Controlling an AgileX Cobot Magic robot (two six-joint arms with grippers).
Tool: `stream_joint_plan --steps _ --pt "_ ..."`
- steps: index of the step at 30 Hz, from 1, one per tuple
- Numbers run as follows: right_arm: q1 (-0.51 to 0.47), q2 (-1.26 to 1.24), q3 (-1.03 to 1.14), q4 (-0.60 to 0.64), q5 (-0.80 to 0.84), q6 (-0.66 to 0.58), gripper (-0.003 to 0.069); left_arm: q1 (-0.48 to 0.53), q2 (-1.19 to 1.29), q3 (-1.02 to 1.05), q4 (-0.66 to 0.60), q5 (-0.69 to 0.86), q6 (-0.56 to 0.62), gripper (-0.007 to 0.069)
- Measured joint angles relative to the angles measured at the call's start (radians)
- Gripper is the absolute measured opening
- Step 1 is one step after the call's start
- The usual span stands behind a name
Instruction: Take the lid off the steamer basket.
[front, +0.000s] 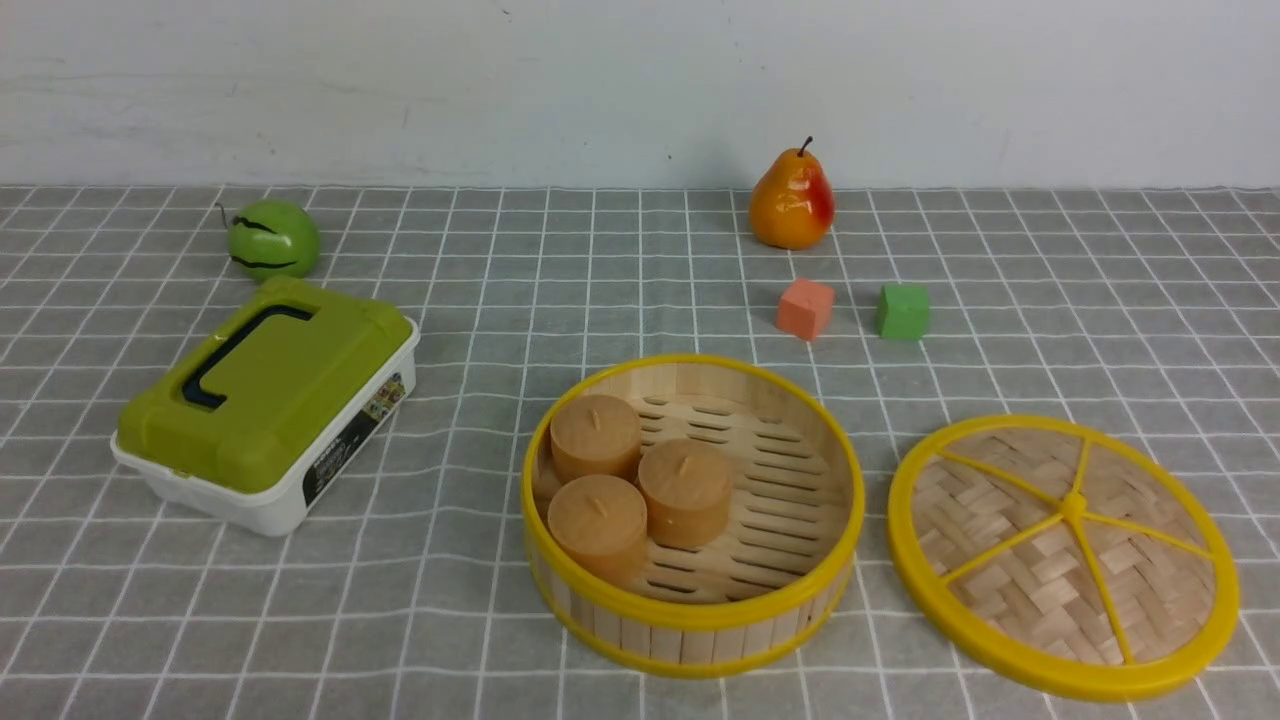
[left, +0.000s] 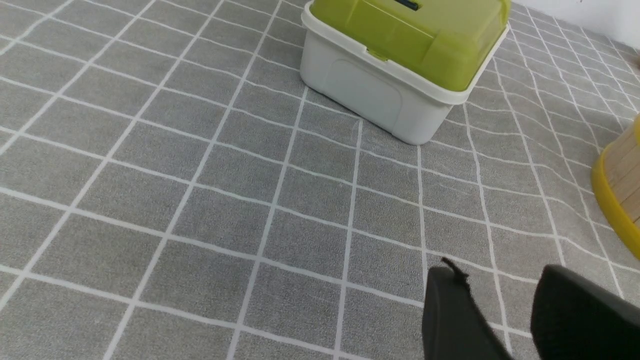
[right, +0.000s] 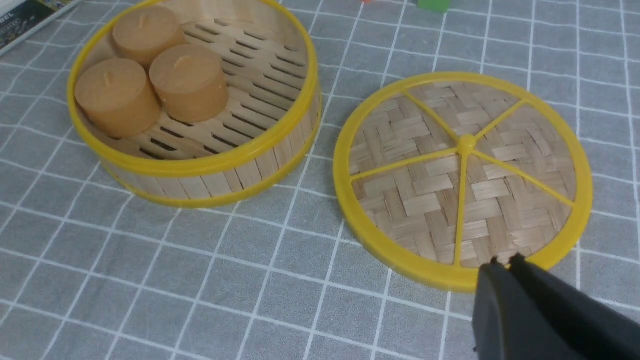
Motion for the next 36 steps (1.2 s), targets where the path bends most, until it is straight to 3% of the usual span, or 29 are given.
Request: stream_joint_plan --steps 9,13,18,23,27,36 --pt "0.000 0.000 0.000 -0.030 0.014 0.000 -0.0010 0.000 0.000 0.000 -0.001 0.000 0.000 0.0239" --pt "0.000 -0.039 0.042 -0.159 -0.010 0.000 -0.0006 0.000 0.000 0.000 -0.001 0.000 0.000 0.0239" --pt "0.000 -0.150 0.180 -0.283 -0.207 0.031 -0.0003 0.000 0.000 0.000 -0.001 0.000 0.000 0.0239" --pt "-0.008 -0.319 0.443 -0.335 -0.514 0.238 0.0001 0.000 0.000 0.000 0.000 0.000 0.000 0.0239" --pt "-0.057 -0.432 0.622 -0.340 -0.630 0.338 0.0008 0.000 0.000 0.000 0.000 0.000 0.000 0.0239" --pt "-0.123 -0.535 0.725 -0.330 -0.547 0.355 0.0018 0.000 0.000 0.000 0.001 0.000 0.000 0.0239"
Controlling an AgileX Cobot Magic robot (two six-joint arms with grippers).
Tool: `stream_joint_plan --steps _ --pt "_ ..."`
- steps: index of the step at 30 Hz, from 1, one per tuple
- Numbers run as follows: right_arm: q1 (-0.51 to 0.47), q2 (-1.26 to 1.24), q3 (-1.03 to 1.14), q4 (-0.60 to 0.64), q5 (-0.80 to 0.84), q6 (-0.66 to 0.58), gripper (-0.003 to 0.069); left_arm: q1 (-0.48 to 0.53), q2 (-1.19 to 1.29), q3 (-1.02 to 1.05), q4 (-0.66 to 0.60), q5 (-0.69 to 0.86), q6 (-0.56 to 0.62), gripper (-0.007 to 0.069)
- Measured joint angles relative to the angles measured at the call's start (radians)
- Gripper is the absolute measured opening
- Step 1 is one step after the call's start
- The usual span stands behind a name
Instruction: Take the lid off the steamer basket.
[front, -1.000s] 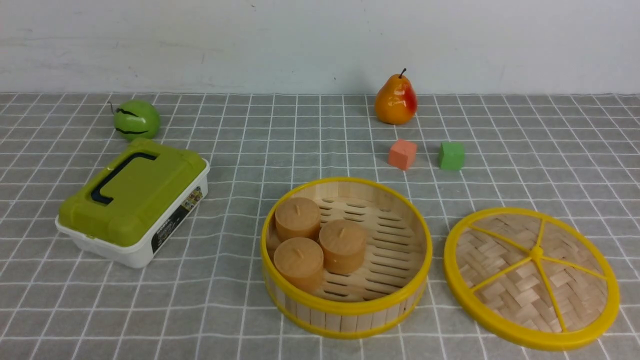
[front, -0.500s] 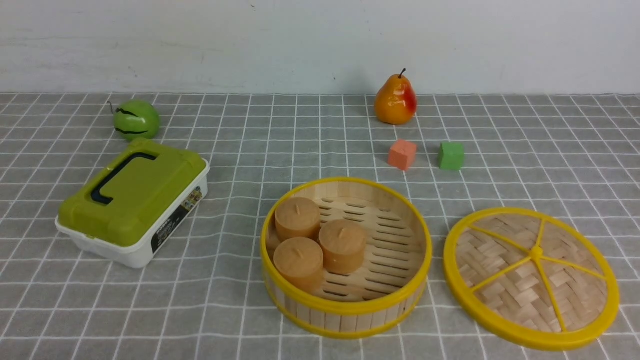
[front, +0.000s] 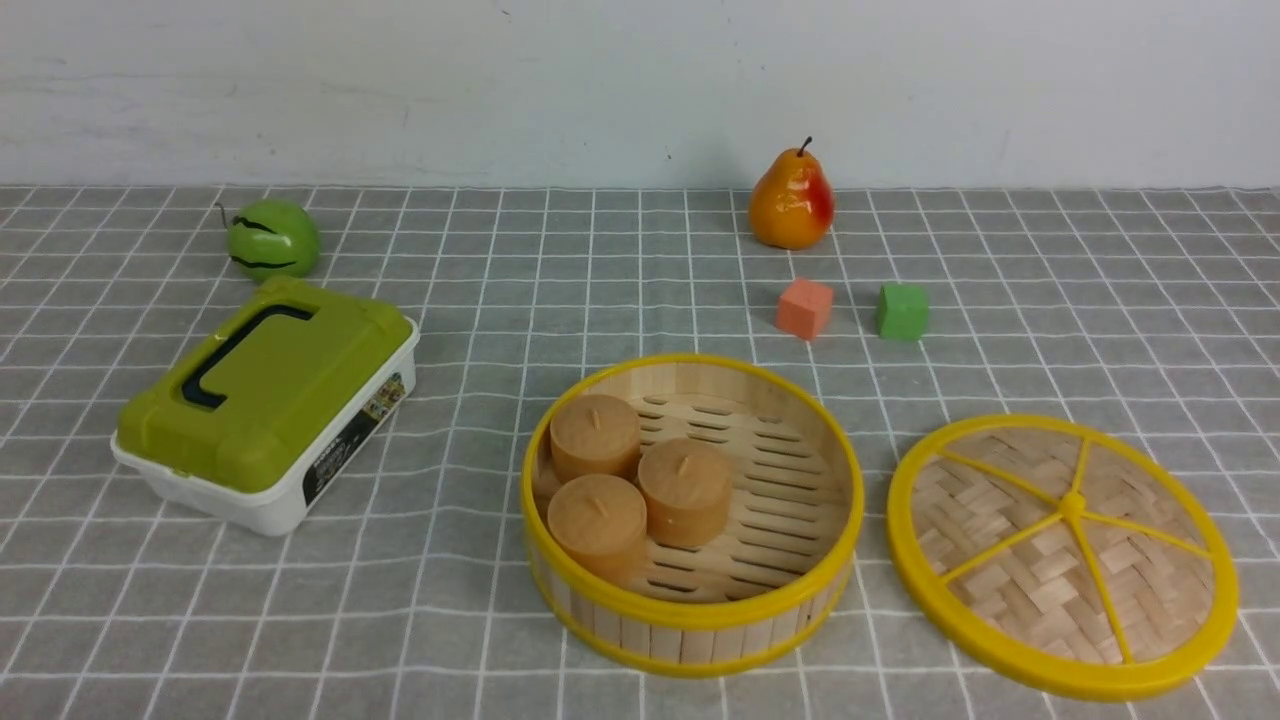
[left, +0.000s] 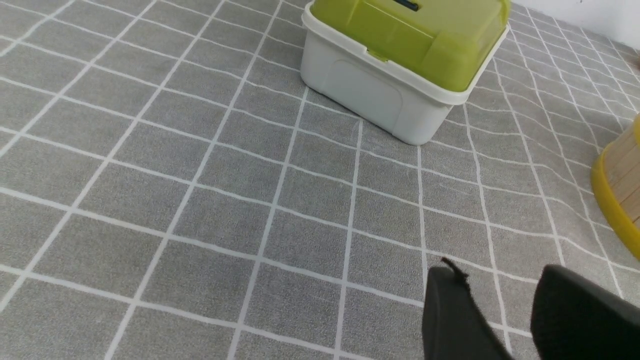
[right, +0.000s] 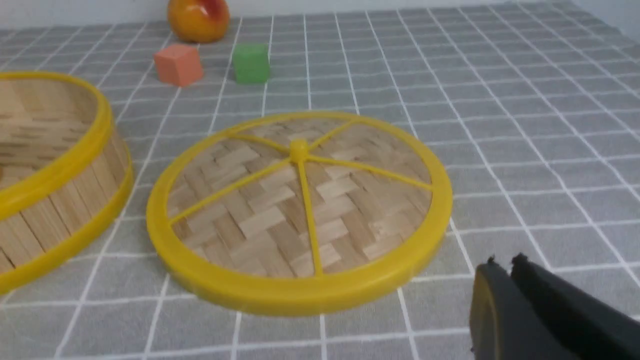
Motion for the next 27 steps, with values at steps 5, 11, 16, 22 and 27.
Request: stream_joint_plan --steps 5,11,16,22,27 --pt "0.000 0.000 -0.003 0.007 0.050 0.000 0.0023 0.000 0.000 0.000 0.001 0.000 0.000 0.0239" --pt "0.000 0.000 -0.007 0.007 0.064 0.000 0.0030 0.000 0.000 0.000 0.001 0.000 0.000 0.0239" --pt "0.000 0.000 -0.007 0.007 0.064 0.000 0.0038 0.000 0.000 0.000 0.001 0.000 0.000 0.0239" --pt "0.000 0.000 -0.007 0.007 0.064 0.000 0.0041 0.000 0.000 0.000 0.001 0.000 0.000 0.0239" --pt "0.000 0.000 -0.007 0.008 0.064 0.000 0.0041 0.000 0.000 0.000 0.001 0.000 0.000 0.0239"
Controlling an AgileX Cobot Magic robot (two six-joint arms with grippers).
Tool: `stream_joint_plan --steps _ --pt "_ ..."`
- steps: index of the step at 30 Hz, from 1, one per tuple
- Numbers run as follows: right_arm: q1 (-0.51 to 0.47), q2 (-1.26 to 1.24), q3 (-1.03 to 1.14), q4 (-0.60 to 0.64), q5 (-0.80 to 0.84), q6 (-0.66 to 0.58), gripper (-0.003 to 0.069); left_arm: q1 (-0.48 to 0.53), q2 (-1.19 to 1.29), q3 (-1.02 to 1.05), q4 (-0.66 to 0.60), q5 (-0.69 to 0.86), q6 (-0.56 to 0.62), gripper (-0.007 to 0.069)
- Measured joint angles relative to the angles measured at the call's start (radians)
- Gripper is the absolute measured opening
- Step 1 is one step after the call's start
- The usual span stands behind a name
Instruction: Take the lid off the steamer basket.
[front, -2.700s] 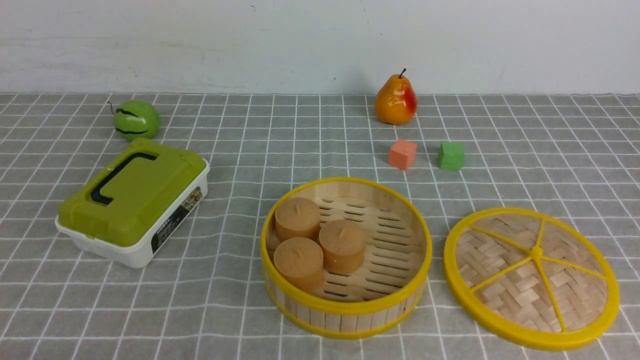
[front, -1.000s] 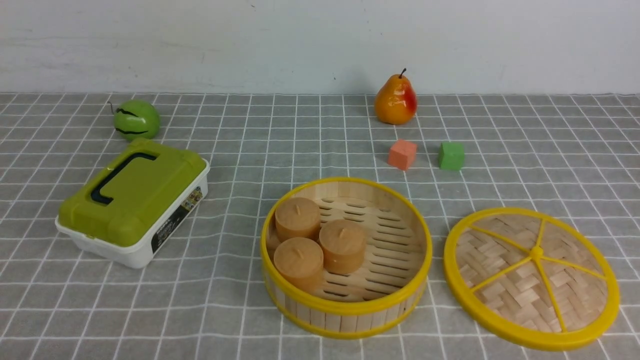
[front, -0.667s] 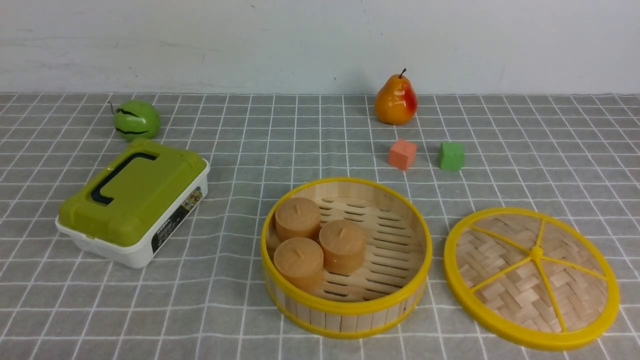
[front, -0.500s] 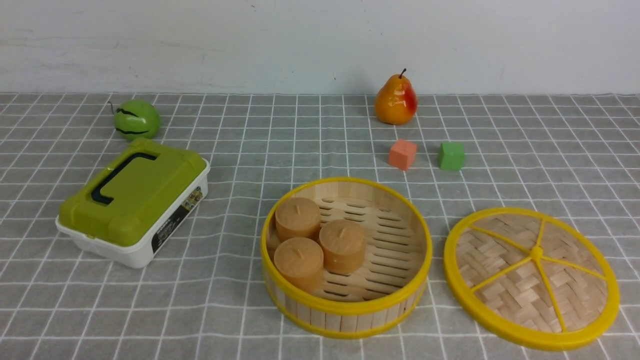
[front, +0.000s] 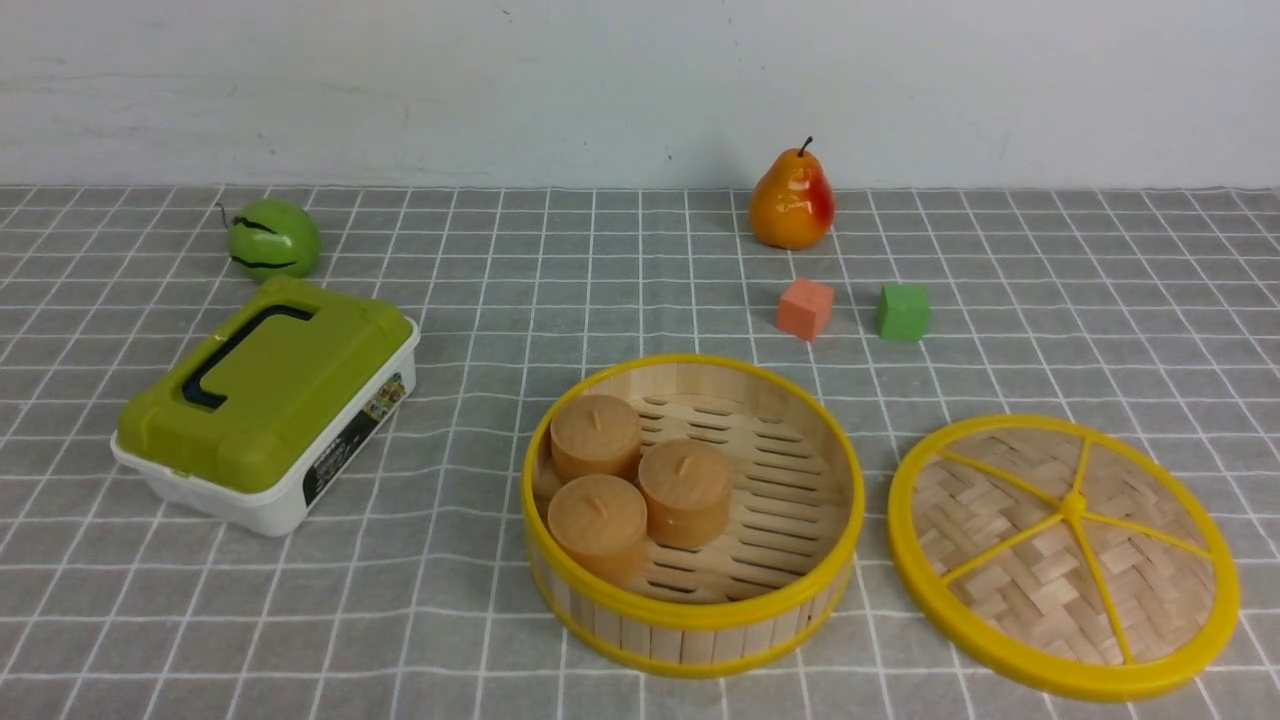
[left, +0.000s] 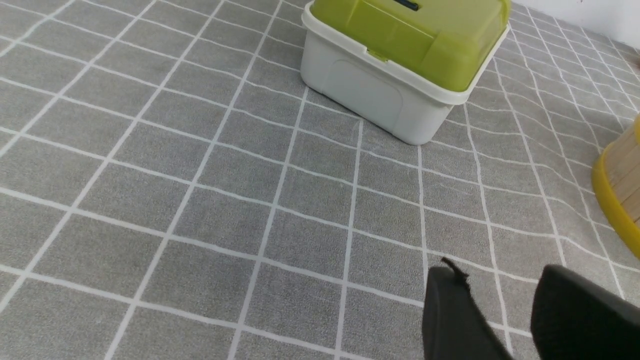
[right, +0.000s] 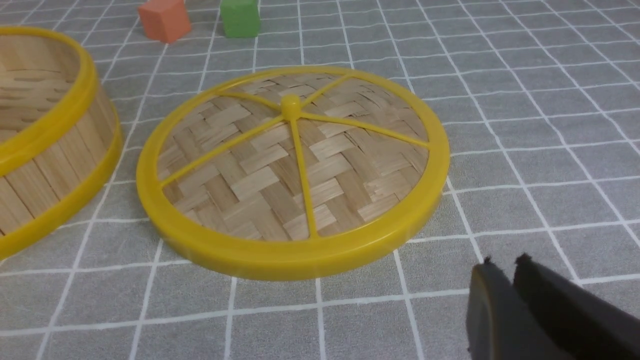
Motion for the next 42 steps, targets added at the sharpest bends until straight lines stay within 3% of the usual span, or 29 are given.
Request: stream_joint_plan --steps 42 --pt "0.000 0.000 0.000 0.000 0.000 0.000 0.0096 0.000 0.000 0.000 0.000 0.000 0.000 0.0239"
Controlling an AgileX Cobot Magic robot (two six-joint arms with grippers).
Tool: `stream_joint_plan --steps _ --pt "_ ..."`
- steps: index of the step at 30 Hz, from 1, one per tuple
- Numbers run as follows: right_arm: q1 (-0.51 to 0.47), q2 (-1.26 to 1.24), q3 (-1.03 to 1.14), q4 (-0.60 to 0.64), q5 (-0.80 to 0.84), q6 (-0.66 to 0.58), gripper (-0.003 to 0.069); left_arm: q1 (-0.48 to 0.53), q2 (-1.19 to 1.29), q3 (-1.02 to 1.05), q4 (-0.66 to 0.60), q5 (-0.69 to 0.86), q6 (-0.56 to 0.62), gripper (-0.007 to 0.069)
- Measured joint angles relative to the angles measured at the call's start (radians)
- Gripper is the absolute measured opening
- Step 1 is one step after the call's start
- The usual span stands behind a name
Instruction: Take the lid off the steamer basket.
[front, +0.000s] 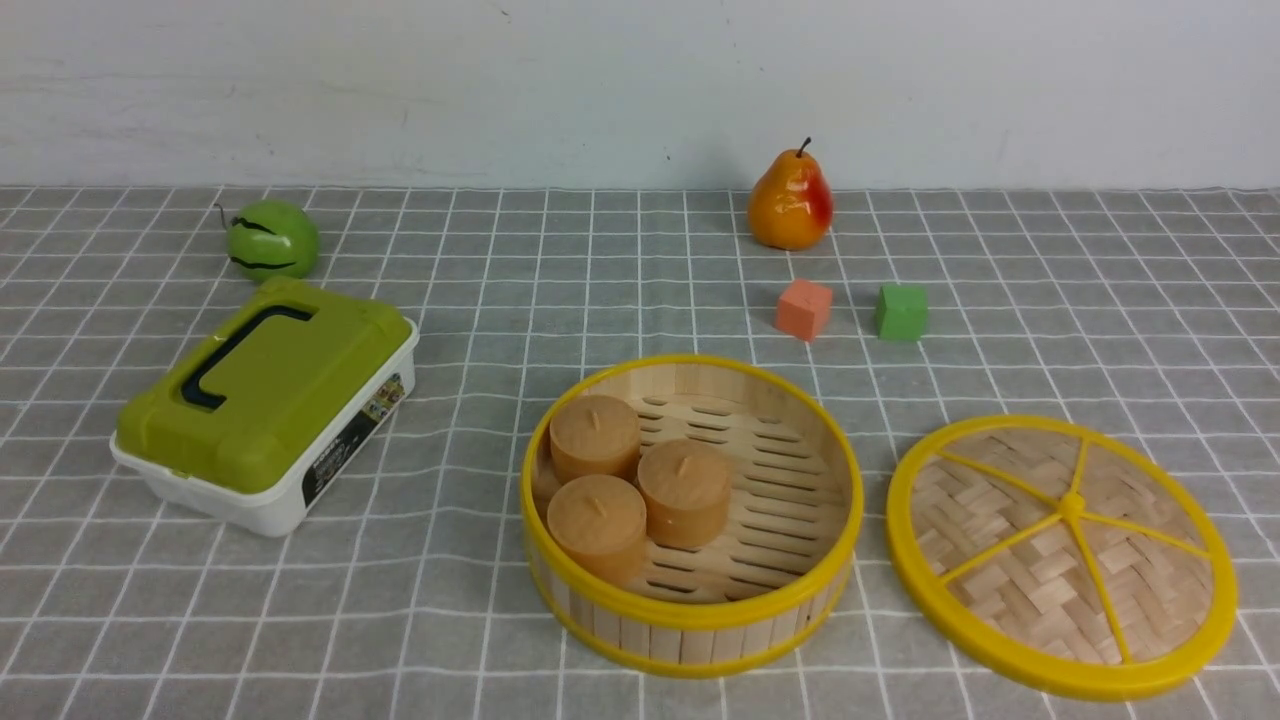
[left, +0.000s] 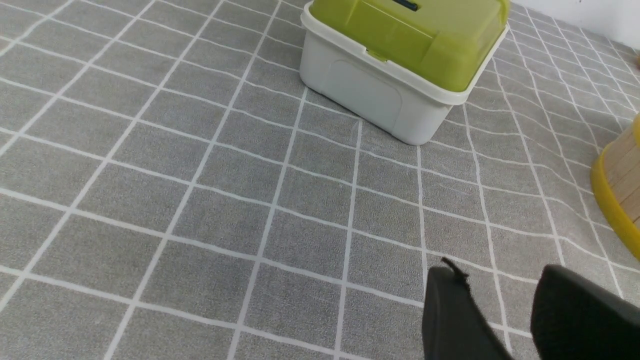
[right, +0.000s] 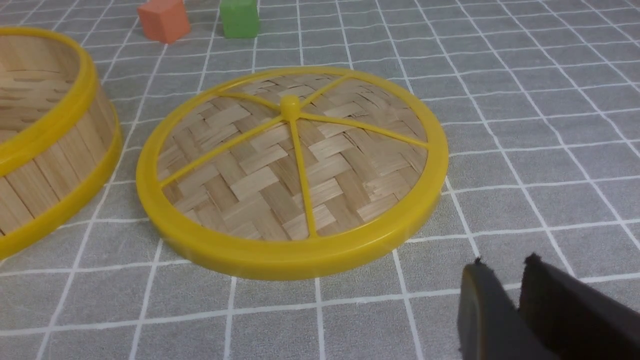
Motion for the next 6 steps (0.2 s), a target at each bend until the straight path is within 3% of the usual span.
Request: stream_joint_plan --steps 6 --pt "0.000 0.000 0.000 0.000 0.000 0.000 0.0102 0.000 0.000 0.000 0.000 0.000 0.000 0.0239"
